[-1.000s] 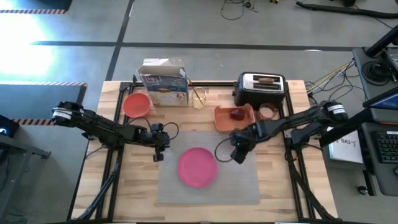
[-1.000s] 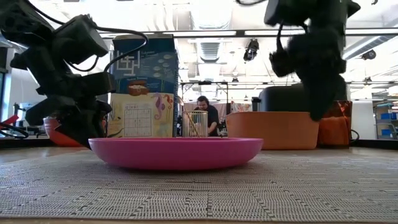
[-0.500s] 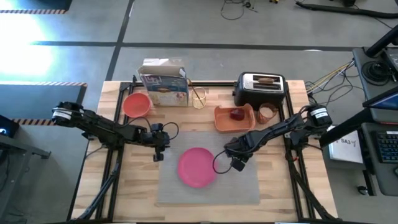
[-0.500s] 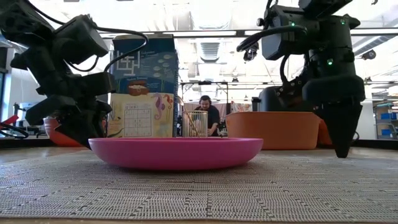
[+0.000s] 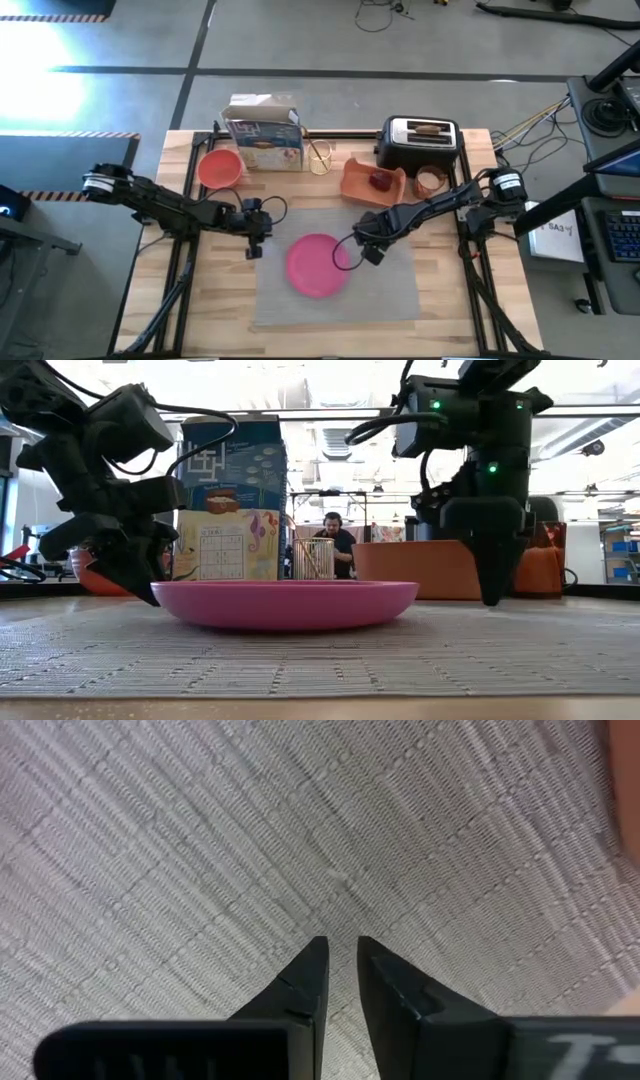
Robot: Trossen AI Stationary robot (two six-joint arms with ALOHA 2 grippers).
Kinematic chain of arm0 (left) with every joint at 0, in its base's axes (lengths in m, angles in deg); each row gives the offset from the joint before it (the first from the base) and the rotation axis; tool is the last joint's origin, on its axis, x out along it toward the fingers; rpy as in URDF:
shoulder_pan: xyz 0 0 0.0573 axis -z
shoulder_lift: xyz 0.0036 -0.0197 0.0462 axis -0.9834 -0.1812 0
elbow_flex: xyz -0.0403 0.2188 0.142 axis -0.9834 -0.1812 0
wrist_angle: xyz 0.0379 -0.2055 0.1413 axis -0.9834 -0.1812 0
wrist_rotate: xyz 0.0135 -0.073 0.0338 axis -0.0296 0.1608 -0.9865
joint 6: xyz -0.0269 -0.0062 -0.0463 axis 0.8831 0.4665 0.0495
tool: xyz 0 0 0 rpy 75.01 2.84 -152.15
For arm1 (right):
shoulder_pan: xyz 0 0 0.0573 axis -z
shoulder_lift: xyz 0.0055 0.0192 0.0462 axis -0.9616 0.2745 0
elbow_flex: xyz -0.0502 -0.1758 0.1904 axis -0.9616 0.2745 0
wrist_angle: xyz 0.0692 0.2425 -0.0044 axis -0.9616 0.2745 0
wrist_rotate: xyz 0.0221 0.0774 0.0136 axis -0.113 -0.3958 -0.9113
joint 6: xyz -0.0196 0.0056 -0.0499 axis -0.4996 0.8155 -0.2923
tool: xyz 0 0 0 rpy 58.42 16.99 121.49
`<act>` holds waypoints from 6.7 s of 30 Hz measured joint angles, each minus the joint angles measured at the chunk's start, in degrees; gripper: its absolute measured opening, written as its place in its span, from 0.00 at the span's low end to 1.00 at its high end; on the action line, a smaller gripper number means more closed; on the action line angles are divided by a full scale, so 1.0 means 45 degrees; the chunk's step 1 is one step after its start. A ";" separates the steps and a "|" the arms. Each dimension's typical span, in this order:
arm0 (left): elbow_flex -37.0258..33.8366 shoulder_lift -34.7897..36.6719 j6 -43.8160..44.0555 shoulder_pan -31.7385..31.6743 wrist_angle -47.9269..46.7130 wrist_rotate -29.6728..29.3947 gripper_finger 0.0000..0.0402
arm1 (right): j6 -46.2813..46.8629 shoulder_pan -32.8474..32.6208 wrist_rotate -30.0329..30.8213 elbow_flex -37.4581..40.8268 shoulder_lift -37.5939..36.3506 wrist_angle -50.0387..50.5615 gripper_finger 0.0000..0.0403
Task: Arrange a breakfast setting
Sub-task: Move the gray table mat to the center of the table, then put the orange bowl on the gray table mat
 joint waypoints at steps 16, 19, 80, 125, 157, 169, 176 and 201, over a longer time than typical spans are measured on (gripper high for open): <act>-0.0084 0.0573 0.0370 -0.0068 -0.1141 -0.2112 0.19 | 0.0000 0.0139 0.0293 -0.0002 -0.0005 -0.0062 0.12; -0.0097 0.0573 0.0627 -0.0073 -0.1268 -0.2701 0.19 | -0.0005 0.0218 0.0600 -0.0005 -0.0005 -0.0062 0.12; 0.0617 0.0598 0.0976 -0.0274 -0.2600 -0.3816 0.19 | 0.0641 0.0651 -0.0872 -0.0049 0.0850 -0.0368 0.02; 0.2628 0.3252 0.1702 -0.0782 -0.6124 -0.2984 0.19 | 0.0350 0.0622 -0.0023 0.0015 -0.0850 0.0406 0.37; 0.5185 -0.0005 0.5462 -0.4127 -1.0932 -0.6336 0.49 | -0.0233 0.0612 0.0031 -0.0005 -0.0860 0.0614 0.39; 0.4184 -0.0029 0.5034 -0.4966 -1.0110 -0.5881 0.47 | -0.0432 0.0612 0.0041 0.0005 -0.0860 0.0612 0.39; 0.3440 -0.0029 0.4584 -0.5276 -0.8919 -0.5844 0.46 | -0.0330 0.0612 0.0045 0.0015 -0.0860 0.0574 0.39; 0.3336 0.0172 0.3946 -0.5159 -0.9233 -0.3288 0.01 | -0.0362 0.0612 0.0041 0.0024 -0.0860 0.0574 0.39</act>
